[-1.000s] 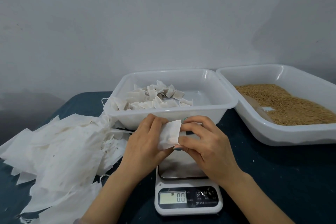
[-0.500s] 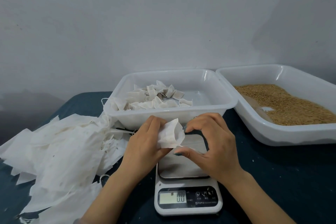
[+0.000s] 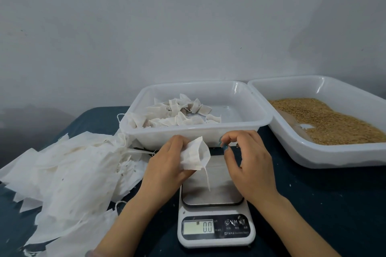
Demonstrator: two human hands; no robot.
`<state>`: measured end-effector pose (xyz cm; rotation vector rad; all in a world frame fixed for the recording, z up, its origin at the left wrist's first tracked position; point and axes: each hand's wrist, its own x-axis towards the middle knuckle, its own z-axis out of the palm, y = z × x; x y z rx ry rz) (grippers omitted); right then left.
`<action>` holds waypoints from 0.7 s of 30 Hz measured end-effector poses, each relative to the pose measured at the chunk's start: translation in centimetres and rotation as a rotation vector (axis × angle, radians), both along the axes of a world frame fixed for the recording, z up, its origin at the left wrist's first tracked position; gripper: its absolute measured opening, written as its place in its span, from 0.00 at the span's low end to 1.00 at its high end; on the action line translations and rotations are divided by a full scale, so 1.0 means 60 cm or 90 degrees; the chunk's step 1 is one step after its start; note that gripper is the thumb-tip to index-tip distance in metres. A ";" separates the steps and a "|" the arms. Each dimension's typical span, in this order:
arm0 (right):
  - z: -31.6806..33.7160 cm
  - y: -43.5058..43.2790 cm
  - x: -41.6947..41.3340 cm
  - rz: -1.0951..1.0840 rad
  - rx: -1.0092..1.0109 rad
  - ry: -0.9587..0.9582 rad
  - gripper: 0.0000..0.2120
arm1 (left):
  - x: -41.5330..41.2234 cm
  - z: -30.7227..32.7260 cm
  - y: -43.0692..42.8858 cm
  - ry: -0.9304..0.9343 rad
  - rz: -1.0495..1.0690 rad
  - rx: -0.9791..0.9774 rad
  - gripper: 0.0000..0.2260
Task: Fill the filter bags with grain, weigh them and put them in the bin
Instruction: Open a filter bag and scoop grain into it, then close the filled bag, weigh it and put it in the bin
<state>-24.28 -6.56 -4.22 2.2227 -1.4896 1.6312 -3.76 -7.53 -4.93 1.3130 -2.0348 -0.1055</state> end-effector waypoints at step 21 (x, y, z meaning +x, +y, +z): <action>0.086 -0.157 -0.258 -0.414 0.657 0.338 0.08 | 0.000 -0.002 0.000 0.017 0.002 0.055 0.17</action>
